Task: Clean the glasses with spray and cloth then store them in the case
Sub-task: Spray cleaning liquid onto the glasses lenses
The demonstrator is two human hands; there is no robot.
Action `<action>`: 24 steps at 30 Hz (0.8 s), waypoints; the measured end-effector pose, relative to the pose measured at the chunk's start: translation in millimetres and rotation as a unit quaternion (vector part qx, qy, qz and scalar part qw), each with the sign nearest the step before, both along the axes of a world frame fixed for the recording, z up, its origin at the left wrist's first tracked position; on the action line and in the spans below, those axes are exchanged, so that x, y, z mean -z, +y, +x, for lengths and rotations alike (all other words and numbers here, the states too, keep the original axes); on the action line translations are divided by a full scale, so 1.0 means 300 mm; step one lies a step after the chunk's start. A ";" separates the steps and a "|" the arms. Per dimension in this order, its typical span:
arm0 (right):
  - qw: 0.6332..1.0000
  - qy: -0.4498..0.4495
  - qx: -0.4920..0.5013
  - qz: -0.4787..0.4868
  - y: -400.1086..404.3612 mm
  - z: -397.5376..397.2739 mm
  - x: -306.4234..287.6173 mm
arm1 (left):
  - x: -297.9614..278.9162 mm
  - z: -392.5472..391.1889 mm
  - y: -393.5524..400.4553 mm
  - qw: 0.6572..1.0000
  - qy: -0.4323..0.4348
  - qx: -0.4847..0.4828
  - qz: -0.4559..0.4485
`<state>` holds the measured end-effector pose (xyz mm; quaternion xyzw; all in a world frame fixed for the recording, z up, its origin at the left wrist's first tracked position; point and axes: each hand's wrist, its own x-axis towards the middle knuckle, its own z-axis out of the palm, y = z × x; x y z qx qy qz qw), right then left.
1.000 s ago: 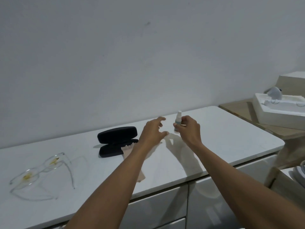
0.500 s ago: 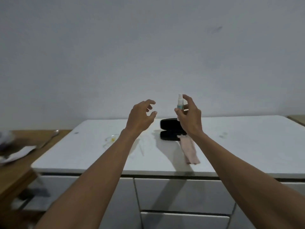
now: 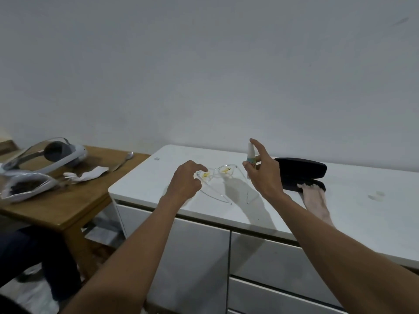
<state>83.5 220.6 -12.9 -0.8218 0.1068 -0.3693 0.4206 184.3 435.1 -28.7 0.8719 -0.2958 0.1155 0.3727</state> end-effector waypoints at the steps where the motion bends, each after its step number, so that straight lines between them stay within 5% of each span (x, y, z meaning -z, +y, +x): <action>1: 1.000 0.003 0.003 -0.001 0.004 0.005 0.001 | 0.020 0.009 0.006 1.000 -0.004 0.002 0.003; 14: 0.999 0.015 0.044 0.000 -0.032 0.005 0.020 | 0.100 0.059 -0.038 0.993 -0.083 -0.026 -0.085; 24: 0.995 0.026 0.092 0.011 -0.072 -0.054 0.066 | 0.028 0.050 -0.087 0.954 0.090 -0.110 -0.265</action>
